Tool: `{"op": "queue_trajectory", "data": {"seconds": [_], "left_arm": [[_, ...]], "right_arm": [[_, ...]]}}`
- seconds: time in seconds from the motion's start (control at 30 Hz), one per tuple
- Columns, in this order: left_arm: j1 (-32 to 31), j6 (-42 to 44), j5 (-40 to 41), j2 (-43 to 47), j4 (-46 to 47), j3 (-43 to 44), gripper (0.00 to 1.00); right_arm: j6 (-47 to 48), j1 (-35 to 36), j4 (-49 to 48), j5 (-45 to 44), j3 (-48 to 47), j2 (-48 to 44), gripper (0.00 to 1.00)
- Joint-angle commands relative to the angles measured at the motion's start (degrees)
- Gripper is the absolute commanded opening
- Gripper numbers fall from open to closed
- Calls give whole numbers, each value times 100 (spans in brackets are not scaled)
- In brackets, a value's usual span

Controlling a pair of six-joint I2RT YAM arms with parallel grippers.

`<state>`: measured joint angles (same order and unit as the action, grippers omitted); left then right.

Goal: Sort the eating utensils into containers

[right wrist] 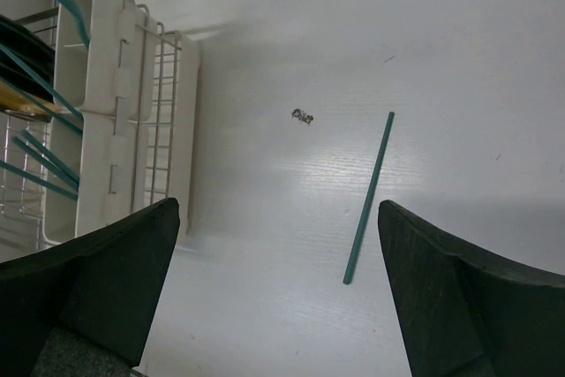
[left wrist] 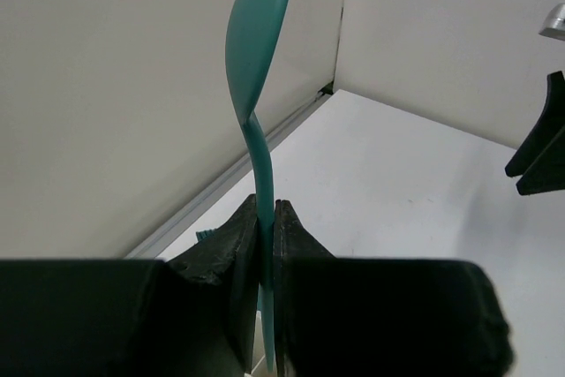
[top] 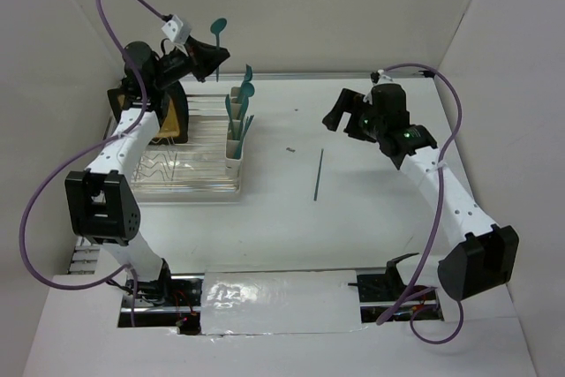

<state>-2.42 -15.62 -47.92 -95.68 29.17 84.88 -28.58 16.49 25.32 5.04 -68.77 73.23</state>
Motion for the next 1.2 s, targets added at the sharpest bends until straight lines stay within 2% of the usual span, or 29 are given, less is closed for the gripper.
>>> {"op": "queue_trajectory", "data": {"seconds": [0.0,0.23,0.47,1.17], "left_arm": [[-57,76,-499,-109,1099,-164,6],[-171,155,-639,-582,1609,-253,6],[-215,-47,-798,-1013,1733,-147,6],[-242,15,-1035,-1067,2172,-1043,5]], "right_arm": [[107,-6,-493,-73,101,15,100],[247,3,-493,-20,101,130,100],[344,-6,-440,-20,39,147,100],[309,3,-493,-20,154,253,100]]}}
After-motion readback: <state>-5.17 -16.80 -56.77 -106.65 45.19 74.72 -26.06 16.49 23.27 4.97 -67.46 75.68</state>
